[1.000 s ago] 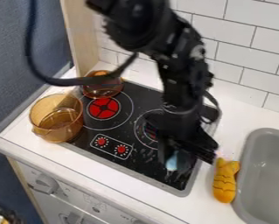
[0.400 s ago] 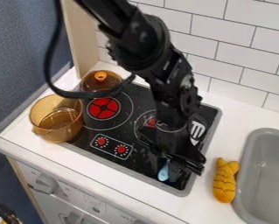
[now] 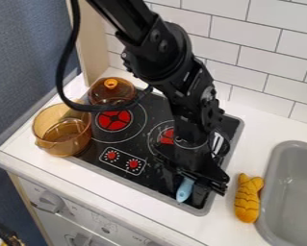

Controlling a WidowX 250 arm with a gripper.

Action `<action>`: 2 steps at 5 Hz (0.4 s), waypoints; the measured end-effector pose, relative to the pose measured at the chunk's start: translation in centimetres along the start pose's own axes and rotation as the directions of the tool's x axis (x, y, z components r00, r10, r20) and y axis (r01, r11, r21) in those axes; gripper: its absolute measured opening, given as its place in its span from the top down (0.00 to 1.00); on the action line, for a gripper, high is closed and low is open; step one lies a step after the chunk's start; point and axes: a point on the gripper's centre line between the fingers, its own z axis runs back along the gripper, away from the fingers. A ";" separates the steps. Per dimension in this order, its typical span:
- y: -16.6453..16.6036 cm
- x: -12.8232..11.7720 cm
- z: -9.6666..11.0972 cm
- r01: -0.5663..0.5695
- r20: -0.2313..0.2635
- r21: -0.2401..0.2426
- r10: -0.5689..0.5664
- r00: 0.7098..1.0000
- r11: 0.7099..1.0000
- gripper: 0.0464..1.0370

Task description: Put the spatula to the bottom right corner of the stove

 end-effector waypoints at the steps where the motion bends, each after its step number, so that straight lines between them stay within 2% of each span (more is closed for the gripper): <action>1: 0.1 -0.1 0.1 -0.021 -0.001 0.004 0.021 1.000 1.000 0.08; 2: 0.5 -0.5 1.0 -0.054 -0.032 -0.035 0.053 0.998 0.998 0.03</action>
